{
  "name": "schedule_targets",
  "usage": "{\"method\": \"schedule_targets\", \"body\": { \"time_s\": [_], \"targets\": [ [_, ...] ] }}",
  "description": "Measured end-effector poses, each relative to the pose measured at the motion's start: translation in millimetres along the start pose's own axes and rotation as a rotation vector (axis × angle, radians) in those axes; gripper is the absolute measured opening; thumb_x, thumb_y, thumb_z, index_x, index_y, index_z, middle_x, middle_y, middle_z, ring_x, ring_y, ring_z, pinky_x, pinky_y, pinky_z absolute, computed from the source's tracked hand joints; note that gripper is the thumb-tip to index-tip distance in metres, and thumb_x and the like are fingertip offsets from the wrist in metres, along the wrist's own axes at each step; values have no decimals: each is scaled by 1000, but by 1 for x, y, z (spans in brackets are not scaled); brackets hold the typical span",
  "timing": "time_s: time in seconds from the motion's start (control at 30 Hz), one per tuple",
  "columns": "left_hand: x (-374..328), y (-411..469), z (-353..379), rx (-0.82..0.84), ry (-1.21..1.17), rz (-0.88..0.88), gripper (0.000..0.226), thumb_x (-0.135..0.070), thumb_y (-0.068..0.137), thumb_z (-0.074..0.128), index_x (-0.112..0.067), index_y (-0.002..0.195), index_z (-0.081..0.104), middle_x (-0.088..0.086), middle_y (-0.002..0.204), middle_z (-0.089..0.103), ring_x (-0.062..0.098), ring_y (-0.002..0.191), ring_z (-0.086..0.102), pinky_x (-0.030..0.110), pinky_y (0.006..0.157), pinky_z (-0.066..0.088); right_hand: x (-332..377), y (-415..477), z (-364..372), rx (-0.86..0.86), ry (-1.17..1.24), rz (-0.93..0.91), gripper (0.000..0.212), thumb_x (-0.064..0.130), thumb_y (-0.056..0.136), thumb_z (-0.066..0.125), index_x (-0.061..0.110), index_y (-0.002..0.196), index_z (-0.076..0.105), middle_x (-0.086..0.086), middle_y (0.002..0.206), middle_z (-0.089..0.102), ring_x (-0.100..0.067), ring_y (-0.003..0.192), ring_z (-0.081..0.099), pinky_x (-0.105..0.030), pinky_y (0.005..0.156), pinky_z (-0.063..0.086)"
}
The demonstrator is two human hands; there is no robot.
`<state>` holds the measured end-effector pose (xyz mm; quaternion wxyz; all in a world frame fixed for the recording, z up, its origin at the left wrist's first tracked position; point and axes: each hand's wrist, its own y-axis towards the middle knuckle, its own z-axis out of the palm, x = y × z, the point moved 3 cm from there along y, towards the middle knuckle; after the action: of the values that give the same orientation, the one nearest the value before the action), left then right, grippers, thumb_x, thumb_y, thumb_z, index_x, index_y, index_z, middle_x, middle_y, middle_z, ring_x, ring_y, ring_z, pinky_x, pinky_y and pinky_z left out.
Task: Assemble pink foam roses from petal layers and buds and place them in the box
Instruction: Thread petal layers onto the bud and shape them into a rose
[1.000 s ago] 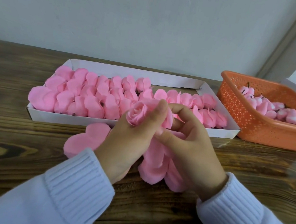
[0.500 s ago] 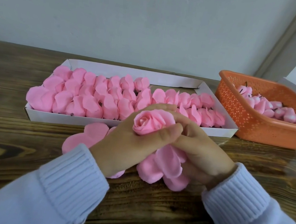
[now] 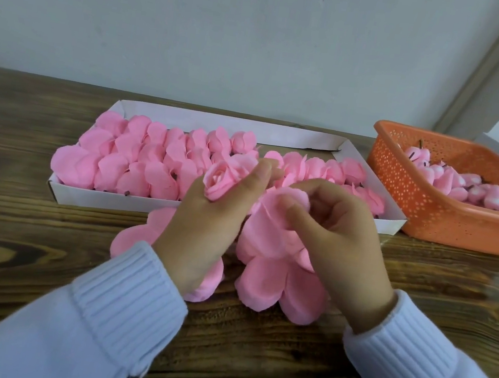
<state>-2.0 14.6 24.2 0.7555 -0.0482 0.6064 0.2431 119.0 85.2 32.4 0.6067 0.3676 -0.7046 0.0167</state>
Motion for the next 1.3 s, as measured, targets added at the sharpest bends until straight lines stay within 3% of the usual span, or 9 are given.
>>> {"method": "schedule_targets", "body": {
  "time_s": [0.1,0.23,0.4,0.57,0.73,0.9,1.03,1.17,1.3],
  "targets": [
    [0,-1,2,29,3,-6,20,-46,82,57,-39,84,76,-6,96,75,10,96,70,29,81,57,7,-3,-1,-79,-83,-163,18,5,86,68,23,82,67,8,77,70,-10,72,66,-22,65,53],
    [-5,-6,8,115,57,30,27,-42,87,57,-23,92,75,-6,88,75,2,80,70,14,64,53,16,-8,-1,-177,-125,-297,12,13,84,68,24,83,64,8,76,68,-8,68,64,-17,62,51],
    [-10,-15,18,258,133,74,17,-33,81,53,-22,88,65,-17,55,66,-12,53,60,1,49,42,18,-10,-4,-240,-95,-275,6,14,83,68,17,79,65,5,65,66,-14,58,65,-31,54,55],
    [-9,-14,17,232,112,86,17,-34,76,56,-27,87,67,-15,61,69,-9,57,63,4,51,45,20,-10,-3,-265,-106,-269,7,14,82,69,13,76,65,2,63,65,-19,56,64,-37,52,54],
    [-13,-17,21,294,89,84,12,-21,88,49,-17,94,59,-21,42,55,-14,35,49,-2,37,31,20,-10,-6,-311,-113,-242,12,18,82,69,10,73,64,-1,61,65,-21,54,63,-31,50,52],
    [-14,-17,21,292,105,125,9,-23,84,49,-19,82,57,-22,42,54,-14,38,50,-2,39,33,18,-10,-7,-326,-134,-233,15,18,82,67,9,72,62,-1,59,62,-18,52,61,-28,48,49],
    [-14,-15,20,296,97,138,15,-27,81,51,-20,89,62,-22,53,63,-13,51,59,0,49,40,20,-11,-4,-283,-139,-295,11,14,83,67,11,74,62,3,62,61,-13,54,59,-28,48,48],
    [-7,-10,16,241,112,140,12,-27,89,58,-23,87,69,-15,70,70,-5,70,65,9,62,49,22,-11,1,-184,-108,-366,20,7,83,66,26,82,60,6,72,65,-8,63,60,-28,57,51],
    [-6,-8,11,128,113,153,20,-44,85,59,-35,74,74,-14,68,70,-7,72,65,8,61,49,20,-12,3,-138,37,-352,11,17,86,64,23,94,59,7,86,63,-12,77,62,-33,65,51]
  ]
}}
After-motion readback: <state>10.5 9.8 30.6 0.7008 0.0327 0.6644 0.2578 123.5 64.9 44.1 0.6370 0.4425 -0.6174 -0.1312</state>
